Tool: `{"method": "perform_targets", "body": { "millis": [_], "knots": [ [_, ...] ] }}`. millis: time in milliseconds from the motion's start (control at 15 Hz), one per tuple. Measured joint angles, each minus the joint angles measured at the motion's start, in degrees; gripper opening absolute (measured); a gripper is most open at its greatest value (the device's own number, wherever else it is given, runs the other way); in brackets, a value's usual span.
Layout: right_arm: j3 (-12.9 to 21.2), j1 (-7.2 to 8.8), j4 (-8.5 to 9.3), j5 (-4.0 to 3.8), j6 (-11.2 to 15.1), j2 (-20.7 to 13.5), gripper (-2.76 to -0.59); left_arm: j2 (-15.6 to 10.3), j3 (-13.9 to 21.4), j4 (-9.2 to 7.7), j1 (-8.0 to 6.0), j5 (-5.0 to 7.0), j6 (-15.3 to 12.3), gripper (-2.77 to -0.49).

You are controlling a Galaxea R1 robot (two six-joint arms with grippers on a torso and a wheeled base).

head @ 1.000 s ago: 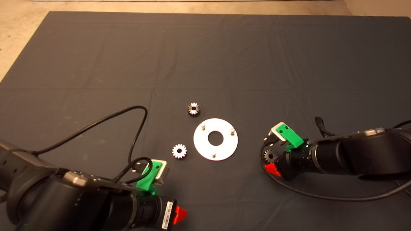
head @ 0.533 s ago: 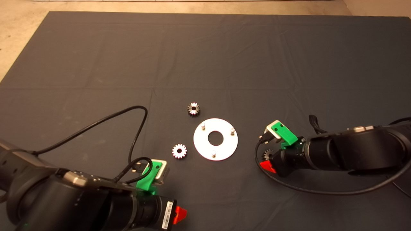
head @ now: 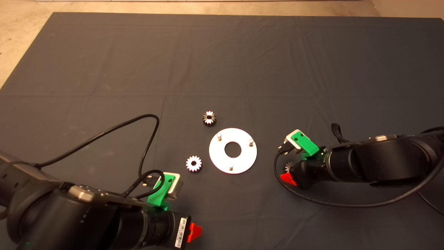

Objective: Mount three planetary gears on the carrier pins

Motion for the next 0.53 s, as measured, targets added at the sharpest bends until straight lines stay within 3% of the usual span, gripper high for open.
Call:
{"method": "perform_targets", "body": {
  "millis": [533],
  "knots": [
    [-0.06, -2.18, -0.18, 0.01, -1.23, -0.18, -1.31, -0.3, 0.0, 0.26, 0.0, -0.02, 0.01, -1.04]
  ]
}}
